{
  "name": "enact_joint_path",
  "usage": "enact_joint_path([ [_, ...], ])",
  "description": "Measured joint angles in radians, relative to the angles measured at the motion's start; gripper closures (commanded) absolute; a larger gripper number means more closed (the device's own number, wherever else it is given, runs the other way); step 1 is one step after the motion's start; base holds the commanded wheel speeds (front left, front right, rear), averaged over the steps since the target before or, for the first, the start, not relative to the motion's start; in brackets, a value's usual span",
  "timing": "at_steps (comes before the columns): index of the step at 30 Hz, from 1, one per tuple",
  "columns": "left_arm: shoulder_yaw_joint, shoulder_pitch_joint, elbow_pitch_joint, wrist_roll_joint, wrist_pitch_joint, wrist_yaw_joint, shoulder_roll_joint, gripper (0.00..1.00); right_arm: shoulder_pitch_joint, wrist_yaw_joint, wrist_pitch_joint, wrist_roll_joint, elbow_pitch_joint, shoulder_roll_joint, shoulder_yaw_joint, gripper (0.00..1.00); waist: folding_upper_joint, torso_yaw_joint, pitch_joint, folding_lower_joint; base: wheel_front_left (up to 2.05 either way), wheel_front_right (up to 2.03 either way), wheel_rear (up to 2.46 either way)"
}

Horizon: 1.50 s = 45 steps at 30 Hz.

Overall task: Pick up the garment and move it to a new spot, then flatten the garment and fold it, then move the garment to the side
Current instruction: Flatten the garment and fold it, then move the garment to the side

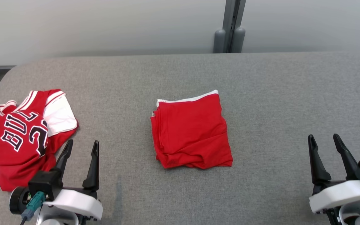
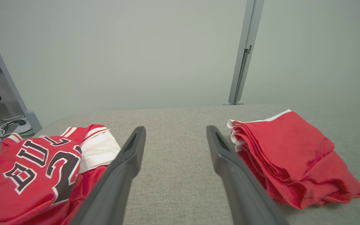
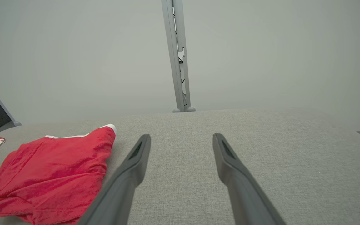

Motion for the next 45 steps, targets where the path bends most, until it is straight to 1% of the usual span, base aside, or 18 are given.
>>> enact_joint_path([
  [7,0.0,0.071,-0.023,-0.005,0.02,0.011,0.015,0.0,0.089,0.0,0.04,-0.006,-0.067,0.007,-0.015,0.0,0.0,-0.013,-0.062,0.0,0.0,0.0,0.0],
  [12,-0.002,0.103,-0.036,-0.012,0.032,0.018,0.018,0.0,0.147,0.0,0.071,-0.03,-0.12,0.009,-0.022,0.0,0.0,-0.014,-0.103,0.0,0.0,0.0,0.0],
  [17,-0.001,0.115,-0.046,-0.021,0.042,0.02,0.025,0.0,0.185,0.0,0.093,-0.038,-0.172,0.01,-0.018,0.0,0.0,-0.012,-0.119,0.0,0.0,0.0,0.0],
  [23,-0.001,0.122,-0.049,-0.029,0.044,0.021,0.03,0.0,0.201,0.0,0.109,-0.036,-0.206,0.011,-0.016,0.0,0.0,-0.011,-0.122,0.0,0.0,0.0,0.0],
  [26,-0.005,0.122,-0.049,-0.028,0.044,0.029,0.03,0.0,0.205,0.0,0.112,-0.035,-0.212,0.011,-0.016,0.0,0.0,-0.009,-0.121,0.0,0.0,0.0,0.0],
  [45,-0.023,0.117,-0.045,-0.029,0.046,0.038,0.032,0.0,0.207,0.0,0.112,-0.027,-0.212,0.011,-0.016,0.0,0.0,-0.006,-0.119,0.0,0.0,0.0,0.0],
])
